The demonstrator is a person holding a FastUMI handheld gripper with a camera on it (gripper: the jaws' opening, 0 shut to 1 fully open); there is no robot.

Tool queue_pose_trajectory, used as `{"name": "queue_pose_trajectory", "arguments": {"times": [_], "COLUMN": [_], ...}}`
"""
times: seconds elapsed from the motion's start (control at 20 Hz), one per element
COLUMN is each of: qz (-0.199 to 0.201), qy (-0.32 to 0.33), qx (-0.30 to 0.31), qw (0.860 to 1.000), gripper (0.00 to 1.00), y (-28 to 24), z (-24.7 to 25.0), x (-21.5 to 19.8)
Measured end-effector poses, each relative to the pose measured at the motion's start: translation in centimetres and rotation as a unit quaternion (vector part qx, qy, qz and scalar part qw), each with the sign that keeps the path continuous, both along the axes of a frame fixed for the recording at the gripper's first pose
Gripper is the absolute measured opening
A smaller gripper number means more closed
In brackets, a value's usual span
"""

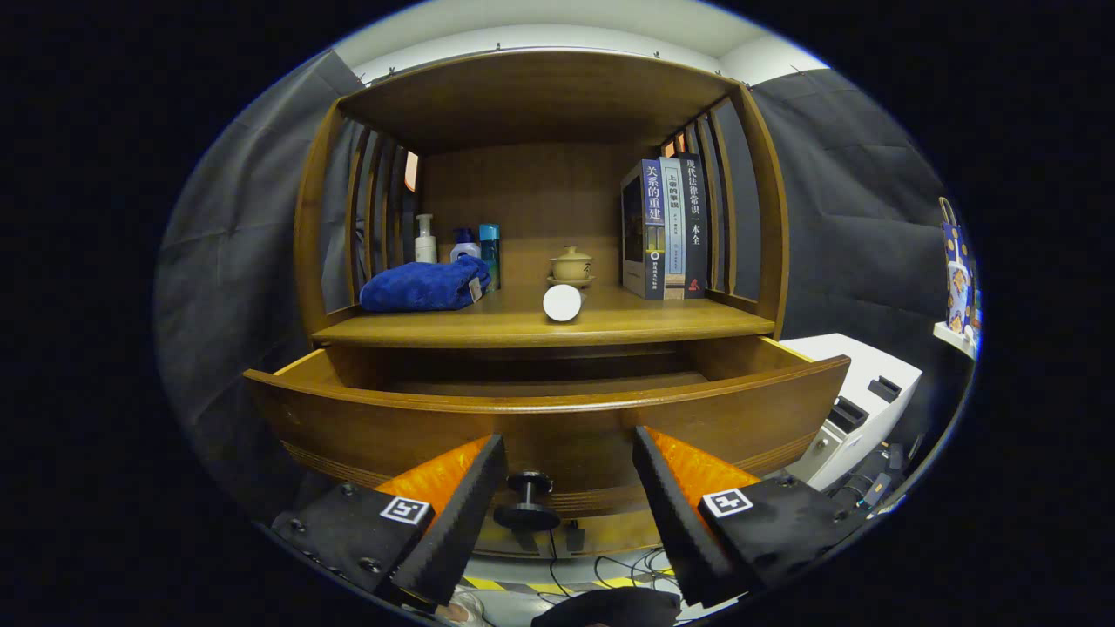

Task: Pull open the drawer, take out the items inside it, and place them on the countertop above the cabinet.

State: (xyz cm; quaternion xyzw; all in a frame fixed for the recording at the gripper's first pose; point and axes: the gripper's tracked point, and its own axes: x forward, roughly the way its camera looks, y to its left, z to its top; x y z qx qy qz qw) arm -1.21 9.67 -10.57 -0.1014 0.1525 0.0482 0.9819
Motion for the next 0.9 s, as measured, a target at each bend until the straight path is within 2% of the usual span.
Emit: {"name": "queue_pose_trajectory", "arguments": {"times": [0.9], "qz": [-0.003], "qy": [0.012], "qx": [-0.008], "qw": [1.000], "gripper": [0.98], "y": [1.4], "z": [-0.9], "x": [8.1]}}
